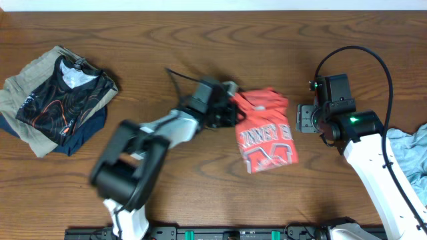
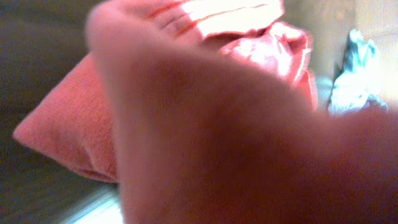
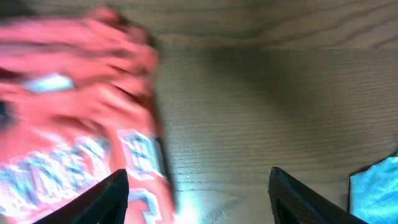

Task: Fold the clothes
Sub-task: 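Carry the folded shirt left and place it on the clothes stack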

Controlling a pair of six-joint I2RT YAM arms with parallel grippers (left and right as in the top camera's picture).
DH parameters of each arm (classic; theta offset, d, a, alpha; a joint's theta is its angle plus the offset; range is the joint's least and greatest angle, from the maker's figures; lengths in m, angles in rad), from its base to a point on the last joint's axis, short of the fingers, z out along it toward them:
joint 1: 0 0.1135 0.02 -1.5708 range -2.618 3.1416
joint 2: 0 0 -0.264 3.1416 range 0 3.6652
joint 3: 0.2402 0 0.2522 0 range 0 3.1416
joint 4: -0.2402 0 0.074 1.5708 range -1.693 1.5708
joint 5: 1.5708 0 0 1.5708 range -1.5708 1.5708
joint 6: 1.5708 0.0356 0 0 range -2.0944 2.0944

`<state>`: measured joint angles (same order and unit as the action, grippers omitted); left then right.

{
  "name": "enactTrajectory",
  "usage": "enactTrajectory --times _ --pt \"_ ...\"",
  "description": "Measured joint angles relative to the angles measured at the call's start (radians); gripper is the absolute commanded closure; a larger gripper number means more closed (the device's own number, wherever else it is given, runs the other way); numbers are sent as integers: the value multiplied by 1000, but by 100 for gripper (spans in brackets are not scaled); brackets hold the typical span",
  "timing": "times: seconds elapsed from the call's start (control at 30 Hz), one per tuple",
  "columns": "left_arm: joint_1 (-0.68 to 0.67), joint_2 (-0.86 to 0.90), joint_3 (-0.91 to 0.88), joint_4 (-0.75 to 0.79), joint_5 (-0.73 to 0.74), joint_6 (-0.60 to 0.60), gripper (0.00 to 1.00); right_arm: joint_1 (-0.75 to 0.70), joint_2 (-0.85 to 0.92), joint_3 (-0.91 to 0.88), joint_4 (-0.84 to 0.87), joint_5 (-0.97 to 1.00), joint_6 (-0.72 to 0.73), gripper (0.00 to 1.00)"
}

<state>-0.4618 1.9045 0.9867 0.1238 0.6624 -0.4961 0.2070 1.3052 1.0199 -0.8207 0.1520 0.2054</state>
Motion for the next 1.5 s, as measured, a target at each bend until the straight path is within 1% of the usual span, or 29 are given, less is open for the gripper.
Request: enactTrajectory --times 0.13,0.2,0.3,0.4,0.47,0.53,0.57,0.6,0.63,0.7,0.8,0.93,1.03,1.1,1.3,1.43,1.5 --pt "134 -187 -2 -145 -87 85 94 0 0 0 -7 -1 0 31" --pt "200 -267 -2 -176 -123 111 94 0 0 0 -9 -1 0 31" --pt "349 -397 -2 -196 -165 139 94 0 0 0 -13 -2 0 31" --pt "532 -496 -2 -193 -188 157 93 0 0 0 -18 -2 0 32" --pt "659 -544 -2 -190 -201 161 91 0 0 0 -20 -2 0 32" --pt "784 -572 -2 -191 -209 163 86 0 0 0 -19 -2 0 32" --pt "848 -576 -2 -196 -214 163 69 0 0 0 -19 -2 0 32" --pt "904 -577 -2 -208 -221 159 26 0 0 0 -19 -2 0 32" --pt "953 -572 -2 -224 -226 153 2 0 0 0 -19 -2 0 32" --pt "1037 -557 -2 -257 -233 121 2 0 0 0 -20 -2 0 32" --pt "1106 -515 -2 -300 -231 48 2 0 0 0 -22 -2 0 32" --pt "1098 -446 -2 -307 -183 -10 2 0 0 0 -24 -2 0 31" --pt "1044 -414 -2 -307 -155 -16 2 0 0 0 -24 -2 0 30" --pt "986 -402 -2 -307 -142 3 2 0 0 0 -24 -2 0 29" --pt "748 -401 -2 -295 -125 156 2 0 0 0 -24 -2 3 21" --pt "559 -401 -2 -318 -150 261 2 0 1 0 -24 -3 3 12" --pt "468 -401 -2 -355 -182 303 2 0 3 0 -24 -21 6 3"
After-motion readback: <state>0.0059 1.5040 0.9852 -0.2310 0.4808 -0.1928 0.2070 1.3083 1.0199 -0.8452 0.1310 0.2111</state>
